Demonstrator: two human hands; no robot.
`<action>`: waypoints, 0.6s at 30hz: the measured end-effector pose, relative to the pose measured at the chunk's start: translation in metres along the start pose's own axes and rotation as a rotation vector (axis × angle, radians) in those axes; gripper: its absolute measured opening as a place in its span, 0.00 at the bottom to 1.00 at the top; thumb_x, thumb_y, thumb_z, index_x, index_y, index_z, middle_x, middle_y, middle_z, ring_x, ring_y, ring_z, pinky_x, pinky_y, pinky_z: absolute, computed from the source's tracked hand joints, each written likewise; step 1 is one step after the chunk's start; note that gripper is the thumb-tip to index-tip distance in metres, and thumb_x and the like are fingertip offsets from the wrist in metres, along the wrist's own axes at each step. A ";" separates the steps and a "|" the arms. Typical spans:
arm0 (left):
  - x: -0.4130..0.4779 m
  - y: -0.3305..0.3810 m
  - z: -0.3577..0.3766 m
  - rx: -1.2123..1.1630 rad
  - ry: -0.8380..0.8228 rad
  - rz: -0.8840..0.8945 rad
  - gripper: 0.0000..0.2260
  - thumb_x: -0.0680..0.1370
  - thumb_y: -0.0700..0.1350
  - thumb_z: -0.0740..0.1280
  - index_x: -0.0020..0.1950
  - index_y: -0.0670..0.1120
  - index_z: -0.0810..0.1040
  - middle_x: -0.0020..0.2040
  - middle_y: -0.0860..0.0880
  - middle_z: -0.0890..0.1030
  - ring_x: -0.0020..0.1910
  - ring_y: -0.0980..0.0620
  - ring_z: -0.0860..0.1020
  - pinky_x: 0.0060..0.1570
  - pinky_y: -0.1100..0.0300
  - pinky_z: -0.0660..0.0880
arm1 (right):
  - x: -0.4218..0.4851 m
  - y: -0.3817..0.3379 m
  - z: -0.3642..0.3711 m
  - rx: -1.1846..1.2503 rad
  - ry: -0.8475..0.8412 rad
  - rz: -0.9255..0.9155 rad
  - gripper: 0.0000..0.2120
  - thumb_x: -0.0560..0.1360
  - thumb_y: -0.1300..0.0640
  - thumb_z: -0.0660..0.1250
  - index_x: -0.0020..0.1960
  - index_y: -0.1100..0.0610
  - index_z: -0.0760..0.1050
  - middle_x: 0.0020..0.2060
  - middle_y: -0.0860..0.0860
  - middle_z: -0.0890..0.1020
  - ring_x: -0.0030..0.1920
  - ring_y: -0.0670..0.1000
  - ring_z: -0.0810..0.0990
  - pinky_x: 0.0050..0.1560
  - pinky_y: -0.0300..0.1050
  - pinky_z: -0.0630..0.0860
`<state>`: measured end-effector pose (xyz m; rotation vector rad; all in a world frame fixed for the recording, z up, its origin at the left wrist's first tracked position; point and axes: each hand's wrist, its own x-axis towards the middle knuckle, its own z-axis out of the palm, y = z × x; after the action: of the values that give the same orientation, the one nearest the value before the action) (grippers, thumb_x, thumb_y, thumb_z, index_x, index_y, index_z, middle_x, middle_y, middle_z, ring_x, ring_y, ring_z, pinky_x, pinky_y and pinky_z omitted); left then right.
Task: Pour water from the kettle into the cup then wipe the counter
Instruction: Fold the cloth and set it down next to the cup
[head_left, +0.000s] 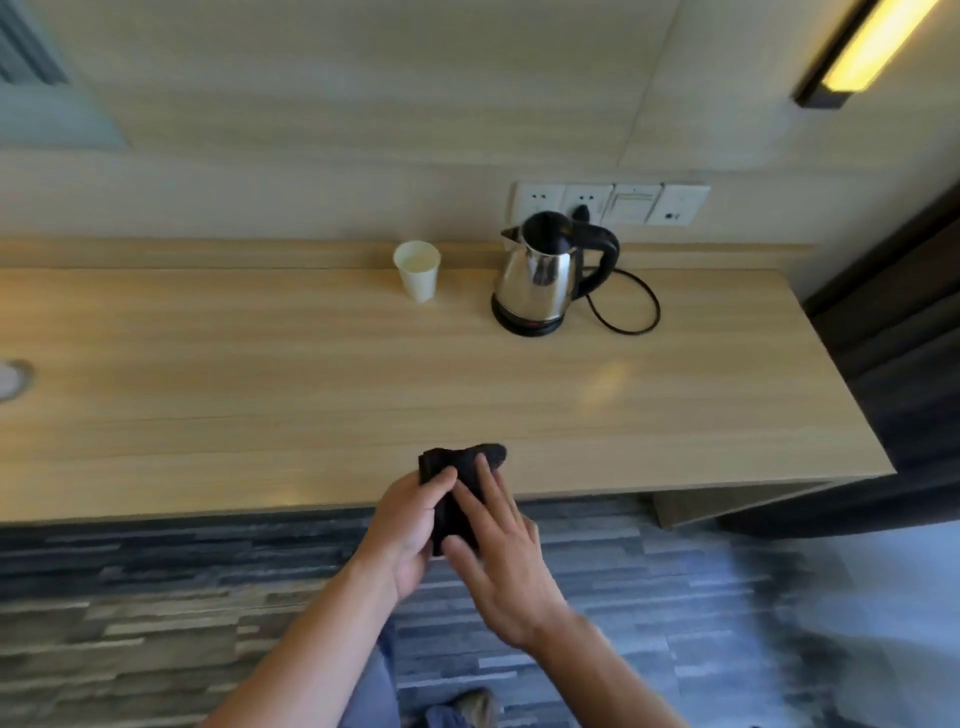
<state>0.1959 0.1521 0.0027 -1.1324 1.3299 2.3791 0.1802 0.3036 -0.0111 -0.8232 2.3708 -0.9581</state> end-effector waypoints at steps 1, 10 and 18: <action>-0.002 0.011 -0.011 -0.001 -0.004 0.010 0.13 0.85 0.45 0.66 0.65 0.42 0.84 0.60 0.37 0.87 0.59 0.37 0.85 0.54 0.45 0.79 | 0.006 -0.008 -0.002 0.168 0.032 -0.023 0.25 0.84 0.39 0.54 0.80 0.33 0.54 0.83 0.38 0.46 0.83 0.43 0.48 0.77 0.52 0.56; 0.017 0.113 -0.102 -0.100 -0.120 0.002 0.15 0.86 0.48 0.64 0.70 0.44 0.80 0.66 0.40 0.85 0.67 0.38 0.83 0.68 0.36 0.76 | 0.152 -0.032 -0.004 0.942 -0.110 0.348 0.23 0.79 0.51 0.64 0.60 0.71 0.77 0.52 0.62 0.83 0.53 0.61 0.80 0.53 0.56 0.75; 0.117 0.203 -0.157 0.179 0.077 0.173 0.12 0.87 0.50 0.64 0.64 0.49 0.84 0.61 0.49 0.88 0.64 0.47 0.84 0.62 0.50 0.78 | 0.275 -0.073 0.007 0.918 0.141 0.454 0.07 0.84 0.57 0.65 0.55 0.62 0.75 0.47 0.57 0.85 0.47 0.57 0.84 0.42 0.50 0.80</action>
<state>0.0977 -0.1121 0.0045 -1.1087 1.6929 2.2928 0.0123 0.0737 -0.0114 0.1287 1.7532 -1.6890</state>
